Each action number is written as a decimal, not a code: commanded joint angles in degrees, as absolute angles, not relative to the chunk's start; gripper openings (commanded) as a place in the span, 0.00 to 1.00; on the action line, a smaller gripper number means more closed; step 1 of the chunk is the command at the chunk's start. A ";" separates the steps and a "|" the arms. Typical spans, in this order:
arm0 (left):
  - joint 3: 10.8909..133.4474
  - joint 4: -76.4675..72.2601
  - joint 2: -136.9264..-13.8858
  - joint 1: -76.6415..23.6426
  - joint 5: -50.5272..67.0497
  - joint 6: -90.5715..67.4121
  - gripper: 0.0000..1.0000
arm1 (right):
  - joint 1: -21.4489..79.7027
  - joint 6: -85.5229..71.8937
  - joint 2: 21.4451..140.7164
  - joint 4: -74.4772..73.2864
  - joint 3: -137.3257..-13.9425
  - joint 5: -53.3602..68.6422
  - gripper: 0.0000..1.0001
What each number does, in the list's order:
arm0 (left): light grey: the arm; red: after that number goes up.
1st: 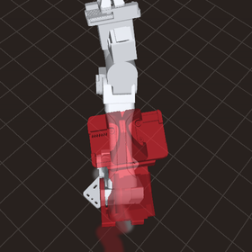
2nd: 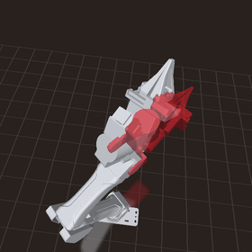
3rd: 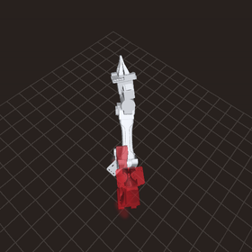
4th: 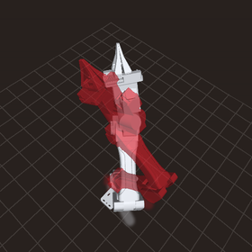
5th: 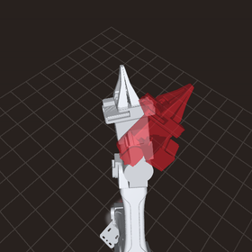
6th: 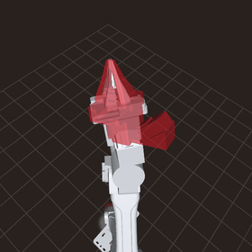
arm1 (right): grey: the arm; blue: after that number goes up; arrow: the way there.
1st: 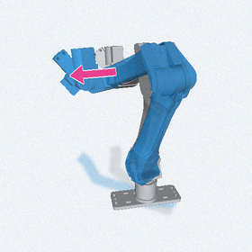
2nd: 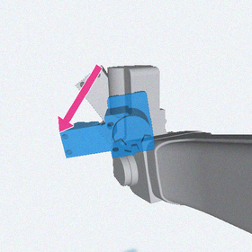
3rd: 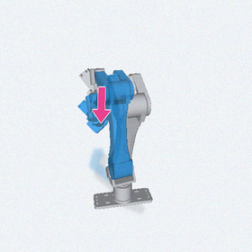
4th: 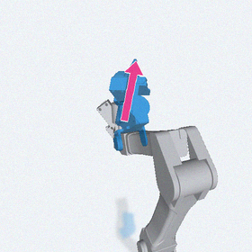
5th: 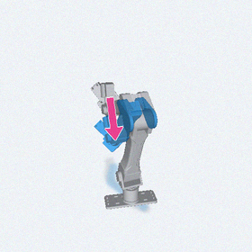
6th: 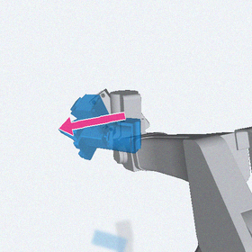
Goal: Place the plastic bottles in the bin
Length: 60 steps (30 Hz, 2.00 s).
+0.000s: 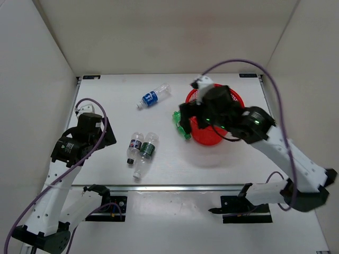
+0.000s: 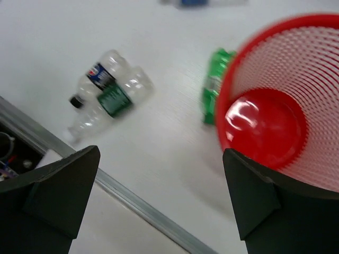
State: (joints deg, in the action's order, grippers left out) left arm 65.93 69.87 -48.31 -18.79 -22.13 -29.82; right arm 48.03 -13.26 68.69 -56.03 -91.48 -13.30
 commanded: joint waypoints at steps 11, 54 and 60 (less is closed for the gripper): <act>60.20 65.74 -44.04 -17.14 -21.98 -31.91 0.99 | 56.17 -34.53 94.92 -38.01 -89.58 -6.87 0.90; 49.49 55.91 -45.17 -19.69 -13.01 -31.11 0.98 | 46.95 -29.28 100.12 -49.13 -115.22 -7.56 0.08; 45.44 49.58 -48.86 -19.77 -10.65 -32.52 0.99 | 27.02 -25.84 90.98 -45.02 -108.92 -1.16 0.05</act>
